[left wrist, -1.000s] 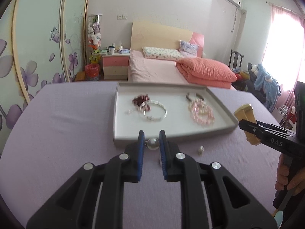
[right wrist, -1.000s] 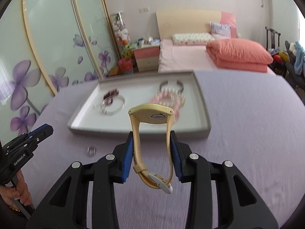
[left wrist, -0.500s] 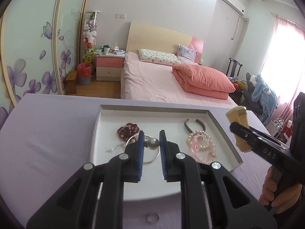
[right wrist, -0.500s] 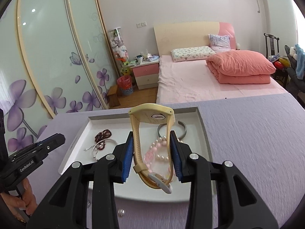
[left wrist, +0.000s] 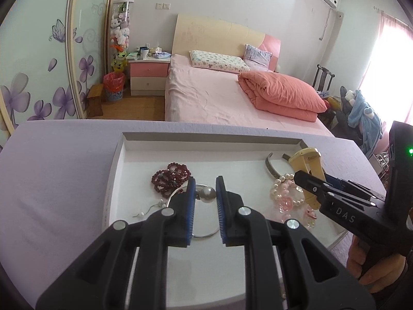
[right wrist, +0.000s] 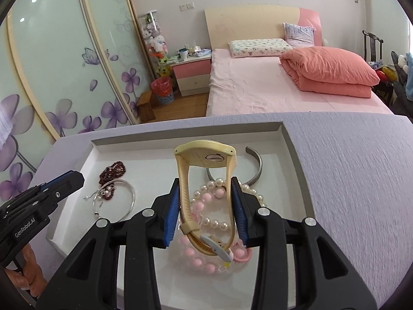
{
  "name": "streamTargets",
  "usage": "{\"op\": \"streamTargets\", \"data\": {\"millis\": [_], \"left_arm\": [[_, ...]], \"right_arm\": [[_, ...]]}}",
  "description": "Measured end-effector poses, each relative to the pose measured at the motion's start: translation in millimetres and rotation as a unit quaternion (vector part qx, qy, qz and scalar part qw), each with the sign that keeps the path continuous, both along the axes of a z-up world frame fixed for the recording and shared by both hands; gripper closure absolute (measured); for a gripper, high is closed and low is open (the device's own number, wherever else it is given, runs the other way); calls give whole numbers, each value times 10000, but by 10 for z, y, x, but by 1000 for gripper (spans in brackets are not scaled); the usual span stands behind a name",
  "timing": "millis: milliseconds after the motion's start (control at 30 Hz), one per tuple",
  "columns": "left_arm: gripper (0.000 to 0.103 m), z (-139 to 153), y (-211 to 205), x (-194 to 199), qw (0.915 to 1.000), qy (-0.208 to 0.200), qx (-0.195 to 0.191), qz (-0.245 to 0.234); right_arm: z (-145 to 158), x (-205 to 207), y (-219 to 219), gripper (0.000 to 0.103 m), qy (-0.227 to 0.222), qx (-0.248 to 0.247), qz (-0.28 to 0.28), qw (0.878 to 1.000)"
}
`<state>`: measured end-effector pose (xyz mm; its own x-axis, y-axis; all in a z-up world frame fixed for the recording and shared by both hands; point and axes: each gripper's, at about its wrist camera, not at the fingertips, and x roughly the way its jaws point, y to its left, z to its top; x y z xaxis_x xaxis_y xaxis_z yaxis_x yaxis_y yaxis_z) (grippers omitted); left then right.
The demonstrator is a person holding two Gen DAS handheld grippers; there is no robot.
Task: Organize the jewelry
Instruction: 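Carry the yellow watch and pearl earring into the white tray while opening both grippers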
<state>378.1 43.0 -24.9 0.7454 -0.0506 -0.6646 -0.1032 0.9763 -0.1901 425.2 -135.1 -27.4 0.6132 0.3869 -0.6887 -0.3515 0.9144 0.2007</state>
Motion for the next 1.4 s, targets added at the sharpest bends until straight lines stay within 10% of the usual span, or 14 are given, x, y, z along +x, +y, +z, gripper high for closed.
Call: {"op": "streamTargets", "data": {"millis": [200, 1000, 1133, 1400], "left_arm": [[87, -43, -7, 70, 10000, 34, -12, -24], [84, -192, -18, 189, 9998, 193, -44, 41], [48, -157, 50, 122, 9996, 106, -162, 213], [24, -21, 138, -161, 9993, -85, -119, 338]], "right_arm": [[-1, 40, -17, 49, 20, 35, -54, 10000], [-3, -144, -181, 47, -104, 29, 2, 9999], [12, -199, -199, 47, -135, 17, 40, 9999], [80, -380, -208, 41, -247, -8, 93, 9997]]}}
